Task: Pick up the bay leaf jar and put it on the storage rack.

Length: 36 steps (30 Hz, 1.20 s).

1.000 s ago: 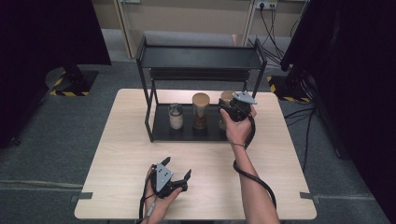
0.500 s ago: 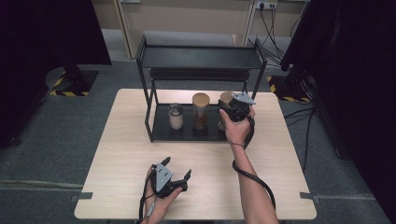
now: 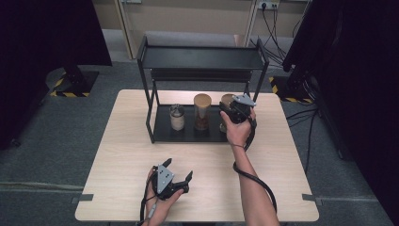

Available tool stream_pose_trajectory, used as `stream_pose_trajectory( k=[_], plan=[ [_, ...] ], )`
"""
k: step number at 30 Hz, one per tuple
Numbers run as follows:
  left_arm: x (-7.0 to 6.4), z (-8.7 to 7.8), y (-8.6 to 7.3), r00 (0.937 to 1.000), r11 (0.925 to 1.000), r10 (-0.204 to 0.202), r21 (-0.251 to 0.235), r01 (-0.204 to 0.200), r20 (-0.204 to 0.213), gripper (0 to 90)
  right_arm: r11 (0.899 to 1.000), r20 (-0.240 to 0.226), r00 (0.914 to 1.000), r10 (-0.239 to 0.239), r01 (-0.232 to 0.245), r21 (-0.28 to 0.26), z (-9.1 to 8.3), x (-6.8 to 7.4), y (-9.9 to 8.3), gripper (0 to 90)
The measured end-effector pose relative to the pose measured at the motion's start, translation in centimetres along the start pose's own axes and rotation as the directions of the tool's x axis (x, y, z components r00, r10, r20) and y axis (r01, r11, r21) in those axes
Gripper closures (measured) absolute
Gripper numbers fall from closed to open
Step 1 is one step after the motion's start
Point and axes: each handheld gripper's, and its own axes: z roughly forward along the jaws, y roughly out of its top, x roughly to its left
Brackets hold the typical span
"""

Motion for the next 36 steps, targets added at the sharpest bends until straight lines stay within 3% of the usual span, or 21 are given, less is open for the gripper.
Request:
stream_pose_trajectory(
  k=[25, 36],
  plan=[
    [-0.05, 0.0, -0.01, 1.0, 1.0, 0.007, -0.001, -0.007, -0.002, 8.8, 1.0, -0.029, 0.9996, -0.004, 0.004, -0.015, -0.21, 0.07, -0.64, 24.5],
    [-0.07, 0.01, 0.0, 1.0, 1.0, 0.007, -0.001, -0.007, -0.003, 8.8, 1.0, -0.037, 0.9993, 0.008, -0.008, -0.005, -0.46, 0.04, -0.86, 9.8]
  ],
)
